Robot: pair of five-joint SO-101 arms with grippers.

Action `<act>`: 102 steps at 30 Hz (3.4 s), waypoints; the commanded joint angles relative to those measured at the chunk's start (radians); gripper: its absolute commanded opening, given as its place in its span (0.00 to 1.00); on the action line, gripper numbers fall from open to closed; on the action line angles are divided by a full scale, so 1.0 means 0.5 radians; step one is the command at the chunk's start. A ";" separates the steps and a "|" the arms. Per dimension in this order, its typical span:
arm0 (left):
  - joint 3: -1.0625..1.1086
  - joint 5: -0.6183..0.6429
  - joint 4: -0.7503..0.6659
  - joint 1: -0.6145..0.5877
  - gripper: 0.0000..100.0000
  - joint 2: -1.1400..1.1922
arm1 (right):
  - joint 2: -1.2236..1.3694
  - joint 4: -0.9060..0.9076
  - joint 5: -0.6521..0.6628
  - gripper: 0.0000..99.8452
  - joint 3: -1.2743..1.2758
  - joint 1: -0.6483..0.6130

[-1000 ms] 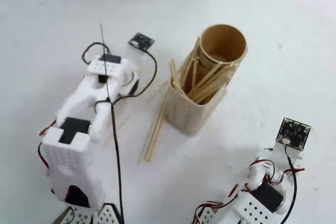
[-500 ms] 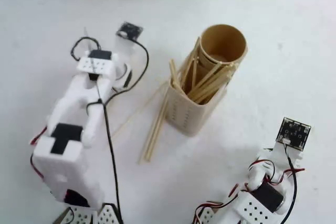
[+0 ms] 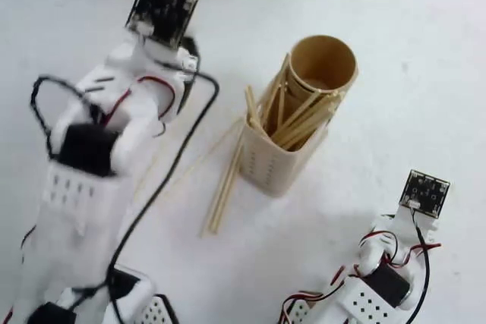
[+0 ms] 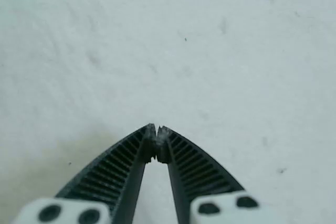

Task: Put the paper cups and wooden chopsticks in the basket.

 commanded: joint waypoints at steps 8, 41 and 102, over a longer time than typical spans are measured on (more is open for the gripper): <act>-0.414 0.025 -0.660 0.756 0.02 0.020 | 0.008 0.008 0.018 0.02 0.021 0.011; -1.003 0.245 0.298 0.124 0.08 0.671 | 0.008 0.008 0.018 0.02 0.021 0.014; -0.902 0.172 0.657 -0.367 0.02 1.517 | 0.008 0.008 0.018 0.02 0.021 0.014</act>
